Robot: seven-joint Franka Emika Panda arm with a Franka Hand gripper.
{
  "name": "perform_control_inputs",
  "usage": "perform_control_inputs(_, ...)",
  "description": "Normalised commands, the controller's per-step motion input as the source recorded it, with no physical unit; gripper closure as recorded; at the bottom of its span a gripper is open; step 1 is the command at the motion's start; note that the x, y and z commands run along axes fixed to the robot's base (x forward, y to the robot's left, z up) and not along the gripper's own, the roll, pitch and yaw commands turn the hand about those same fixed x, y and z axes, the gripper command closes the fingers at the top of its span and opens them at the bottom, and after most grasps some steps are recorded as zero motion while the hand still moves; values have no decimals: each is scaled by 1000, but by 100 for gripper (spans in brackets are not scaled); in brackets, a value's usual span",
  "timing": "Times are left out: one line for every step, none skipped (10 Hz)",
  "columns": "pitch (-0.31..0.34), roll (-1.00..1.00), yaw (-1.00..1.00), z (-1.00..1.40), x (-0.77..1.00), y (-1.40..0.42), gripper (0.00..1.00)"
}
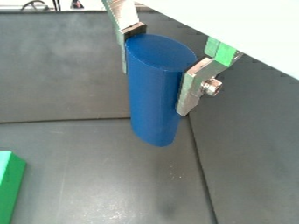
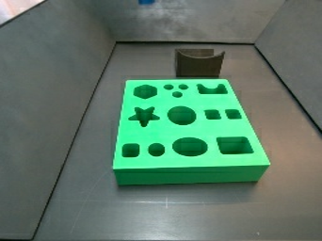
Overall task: Pick up the oval object. Move up. Move to above the board. Insert the oval object.
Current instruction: Move to above the board.
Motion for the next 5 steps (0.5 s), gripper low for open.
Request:
perform_control_inputs(103, 105, 44, 170, 11, -23, 100)
perform_control_inputs(69, 10, -1000, 211, 93, -1000, 100)
perform_control_inputs(65, 10, -1000, 208, 94, -1000, 100)
perform_control_inputs(60, 3, -1000, 218, 87, -1000, 100)
perform_control_inputs(60, -9, -1000, 215, 87, -1000, 100)
